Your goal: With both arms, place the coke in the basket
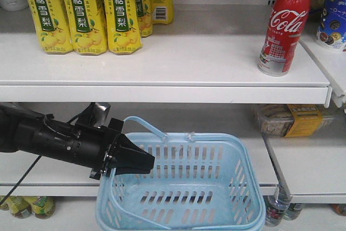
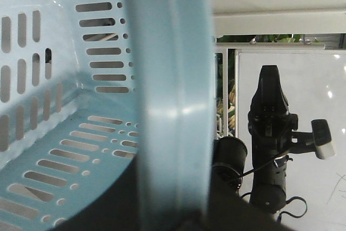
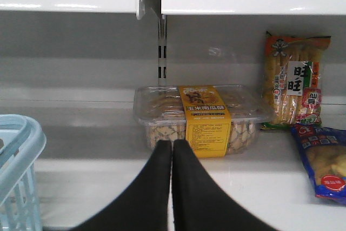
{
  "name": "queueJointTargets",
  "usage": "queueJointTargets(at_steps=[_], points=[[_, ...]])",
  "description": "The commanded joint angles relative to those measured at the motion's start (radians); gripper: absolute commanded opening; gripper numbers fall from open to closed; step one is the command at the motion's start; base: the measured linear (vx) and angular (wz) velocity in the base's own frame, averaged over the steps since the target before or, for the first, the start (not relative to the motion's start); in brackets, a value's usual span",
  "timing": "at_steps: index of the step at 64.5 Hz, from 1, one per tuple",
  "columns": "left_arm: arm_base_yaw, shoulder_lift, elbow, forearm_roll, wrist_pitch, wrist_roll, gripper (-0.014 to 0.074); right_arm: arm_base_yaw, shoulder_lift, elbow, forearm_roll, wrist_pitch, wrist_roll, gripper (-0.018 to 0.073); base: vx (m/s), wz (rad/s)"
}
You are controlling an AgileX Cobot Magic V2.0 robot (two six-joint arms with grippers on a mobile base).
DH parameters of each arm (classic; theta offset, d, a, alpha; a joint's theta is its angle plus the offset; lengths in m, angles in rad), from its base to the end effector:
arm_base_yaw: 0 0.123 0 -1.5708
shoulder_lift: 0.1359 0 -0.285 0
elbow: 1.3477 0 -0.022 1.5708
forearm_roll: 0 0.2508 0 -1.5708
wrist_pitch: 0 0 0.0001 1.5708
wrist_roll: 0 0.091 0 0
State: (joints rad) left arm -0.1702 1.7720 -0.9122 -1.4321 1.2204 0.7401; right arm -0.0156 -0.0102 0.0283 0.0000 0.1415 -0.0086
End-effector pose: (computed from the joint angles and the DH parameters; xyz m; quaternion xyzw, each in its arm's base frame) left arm 0.2845 -0.1348 0.2025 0.0103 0.8162 -0.5777 0.0045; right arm 0.0567 -0.0009 0.1913 0.0026 0.7322 -0.0082 0.6810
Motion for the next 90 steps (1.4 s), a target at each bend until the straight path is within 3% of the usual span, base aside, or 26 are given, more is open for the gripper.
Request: queueJointTargets(at_steps=[1, 26, 41, 56, 73, 90], points=[[-0.003, -0.046, -0.021, -0.077, -0.010, 0.029, -0.0006, -0.006, -0.018, 0.011, -0.007, -0.078, -0.005, -0.0009, 0.00, 0.00], [-0.003, -0.046, -0.021, -0.077, -0.010, 0.029, -0.0006, -0.006, -0.018, 0.011, -0.007, -0.078, -0.005, -0.0009, 0.00, 0.00], [-0.003, -0.046, -0.021, -0.077, -0.010, 0.029, -0.0006, -0.006, -0.018, -0.002, 0.020, -0.158, 0.009, -0.0009, 0.00, 0.00], [-0.003, -0.046, -0.021, -0.077, -0.010, 0.029, -0.0006, -0.006, 0.038, -0.151, 0.042, -0.067, -0.011, -0.0009, 0.00, 0.00], [-0.003, -0.046, -0.021, -0.077, -0.010, 0.029, -0.0006, -0.006, 0.277, -0.378, 0.039, 0.043, -0.015, -0.0009, 0.00, 0.00], [-0.003, -0.046, -0.021, -0.077, -0.010, 0.029, -0.0006, -0.006, 0.394, -0.462, 0.046, -0.030, -0.007, -0.0009, 0.00, 0.00]])
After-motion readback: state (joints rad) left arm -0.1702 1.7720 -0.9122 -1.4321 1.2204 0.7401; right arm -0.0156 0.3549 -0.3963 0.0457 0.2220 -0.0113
